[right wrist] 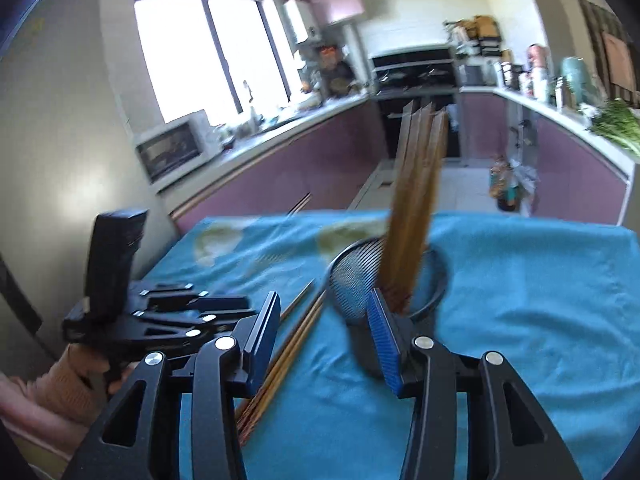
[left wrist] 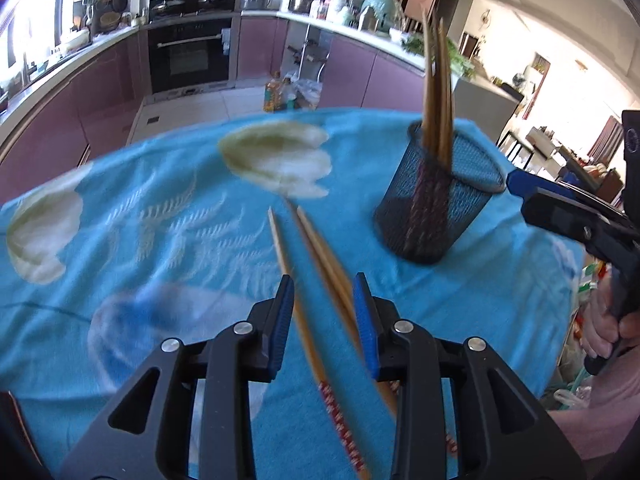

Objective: Organize utensils
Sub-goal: 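Move the open right gripper over the loose wooden chopsticks on the cloth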

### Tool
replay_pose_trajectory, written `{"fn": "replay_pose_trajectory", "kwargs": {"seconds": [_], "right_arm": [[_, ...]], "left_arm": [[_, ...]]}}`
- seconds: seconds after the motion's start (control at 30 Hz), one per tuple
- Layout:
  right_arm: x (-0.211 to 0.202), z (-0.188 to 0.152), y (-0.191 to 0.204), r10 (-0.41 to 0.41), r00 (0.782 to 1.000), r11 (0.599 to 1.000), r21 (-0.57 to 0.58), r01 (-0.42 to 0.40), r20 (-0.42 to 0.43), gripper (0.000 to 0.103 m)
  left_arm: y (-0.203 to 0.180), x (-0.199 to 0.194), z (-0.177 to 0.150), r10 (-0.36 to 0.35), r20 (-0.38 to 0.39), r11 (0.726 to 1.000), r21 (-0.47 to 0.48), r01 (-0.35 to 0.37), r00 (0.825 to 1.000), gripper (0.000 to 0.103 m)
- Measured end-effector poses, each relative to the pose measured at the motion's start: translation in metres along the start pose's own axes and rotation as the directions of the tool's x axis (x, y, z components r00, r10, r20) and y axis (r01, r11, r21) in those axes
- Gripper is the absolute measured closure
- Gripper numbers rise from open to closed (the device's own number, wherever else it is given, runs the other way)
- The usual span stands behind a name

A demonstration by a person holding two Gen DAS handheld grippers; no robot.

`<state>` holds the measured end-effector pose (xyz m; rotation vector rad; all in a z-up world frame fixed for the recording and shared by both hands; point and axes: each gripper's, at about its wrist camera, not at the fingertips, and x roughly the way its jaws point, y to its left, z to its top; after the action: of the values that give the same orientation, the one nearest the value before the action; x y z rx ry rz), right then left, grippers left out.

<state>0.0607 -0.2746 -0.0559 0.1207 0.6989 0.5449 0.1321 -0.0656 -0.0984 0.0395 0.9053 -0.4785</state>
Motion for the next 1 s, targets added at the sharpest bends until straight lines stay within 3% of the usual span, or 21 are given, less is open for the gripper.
{"fn": "replay_pose_trajectory", "kwargs": {"seconds": [0.13,0.27,0.8,1.0], "right_arm": [[0.042,-0.022,0.014,0.017,0.991,1.0,0.011,-0.016,-0.131,0.072],[0.07,-0.038,0.015,0.012,0.978,0.999,0.047,-0.002,-0.206,0.079],[0.083,-0.04,0.023,-0.074,0.969,0.997,0.004,0.077,-0.237,0.082],[0.082,-0.041,0.022,-0.106,0.962,0.994,-0.022,0.104,-0.253,0.083]], "left_arm": [[0.008,0.007,-0.016,0.024,-0.035,1.0,-0.008,-0.024,0.999,0.073],[0.009,0.012,-0.023,0.051,-0.043,0.999,0.008,-0.051,0.998,0.074],[0.007,0.023,-0.034,0.083,-0.068,0.997,0.01,-0.083,0.994,0.087],[0.005,0.019,-0.036,0.086,-0.074,0.996,0.027,-0.085,0.994,0.085]]}}
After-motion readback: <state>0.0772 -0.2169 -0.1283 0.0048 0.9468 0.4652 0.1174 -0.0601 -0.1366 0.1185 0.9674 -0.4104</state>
